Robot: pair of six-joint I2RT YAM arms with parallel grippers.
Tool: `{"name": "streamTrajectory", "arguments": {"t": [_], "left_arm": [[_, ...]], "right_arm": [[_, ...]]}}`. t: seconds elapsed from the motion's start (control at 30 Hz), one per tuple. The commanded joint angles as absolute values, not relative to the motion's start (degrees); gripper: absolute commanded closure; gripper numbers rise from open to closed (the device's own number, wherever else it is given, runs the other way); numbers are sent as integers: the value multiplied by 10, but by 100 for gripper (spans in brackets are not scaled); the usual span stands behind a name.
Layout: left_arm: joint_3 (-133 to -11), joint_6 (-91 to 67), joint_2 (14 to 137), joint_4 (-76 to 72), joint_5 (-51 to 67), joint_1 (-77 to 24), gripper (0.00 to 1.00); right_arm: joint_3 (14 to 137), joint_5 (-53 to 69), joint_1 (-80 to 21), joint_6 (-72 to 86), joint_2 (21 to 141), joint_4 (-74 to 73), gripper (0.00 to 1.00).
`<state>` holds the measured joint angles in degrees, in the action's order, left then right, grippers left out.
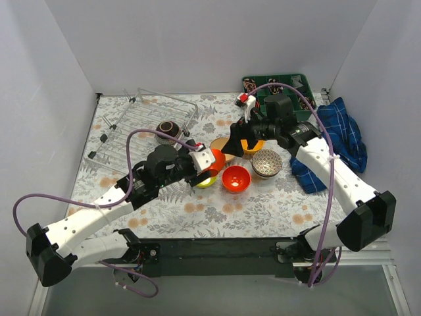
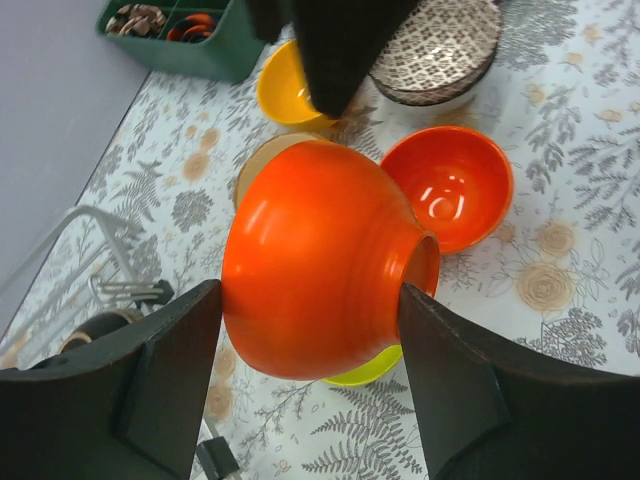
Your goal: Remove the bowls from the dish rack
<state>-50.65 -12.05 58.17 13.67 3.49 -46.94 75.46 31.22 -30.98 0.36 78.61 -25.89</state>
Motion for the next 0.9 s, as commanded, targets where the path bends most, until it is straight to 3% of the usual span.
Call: {"name": "streamTrajectory", "arguments": {"t": [0.0,0.37,0.57,0.67,0.77,0.8,0.87], "left_arm": [[-495,-62,557,117,27,-507,85],[-496,17,577,98,-25,-583,85],[-488,42,585,75,-37,-593,84],[-486,49,594,65,-40,-595,84],[-484,48,597,58,-40,-596,83],[-480,48,598,56,-41,-596,82],[-476,48,599,55,-43,-595,79]], "right_arm": [[811,418,-296,-36,806,-287,8],[816,604,-297,-93,862,-350,8],[816,635,-309,-139,885,-404,16],[822,640,-316,-166,897,-441,28],[826,636,-317,-185,901,-466,51],[827,634,-318,-187,901,-468,66],[827,623,-316,-190,898,-471,80]]}}
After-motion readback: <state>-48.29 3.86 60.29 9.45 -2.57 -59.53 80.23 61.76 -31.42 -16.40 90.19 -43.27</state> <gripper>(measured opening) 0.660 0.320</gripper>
